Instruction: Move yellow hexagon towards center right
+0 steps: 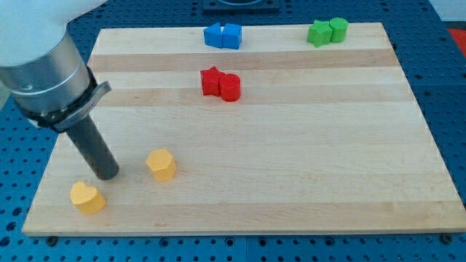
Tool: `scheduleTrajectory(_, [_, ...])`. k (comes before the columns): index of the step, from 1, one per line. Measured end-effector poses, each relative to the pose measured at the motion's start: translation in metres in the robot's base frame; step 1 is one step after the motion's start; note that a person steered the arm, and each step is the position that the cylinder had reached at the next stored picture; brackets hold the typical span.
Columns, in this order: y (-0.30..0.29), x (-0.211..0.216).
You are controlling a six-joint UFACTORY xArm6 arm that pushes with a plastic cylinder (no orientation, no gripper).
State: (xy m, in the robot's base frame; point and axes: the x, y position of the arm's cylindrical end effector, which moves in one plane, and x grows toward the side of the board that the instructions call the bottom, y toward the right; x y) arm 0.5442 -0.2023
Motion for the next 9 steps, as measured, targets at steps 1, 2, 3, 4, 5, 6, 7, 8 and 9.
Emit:
scheduleTrajectory(1, [0.037, 0.007])
scheduleTrajectory(2, [0.089, -0.002])
scheduleTrajectory(3, [0.153, -0.017])
scheduleTrajectory(4, [0.168, -0.02])
scheduleTrajectory(5, [0.117, -0.02])
scheduleTrajectory(6, [0.075, -0.02])
scheduleTrajectory(7, [0.089, -0.04])
scheduleTrajectory(8, [0.135, -0.06])
scheduleTrajectory(9, [0.194, -0.075])
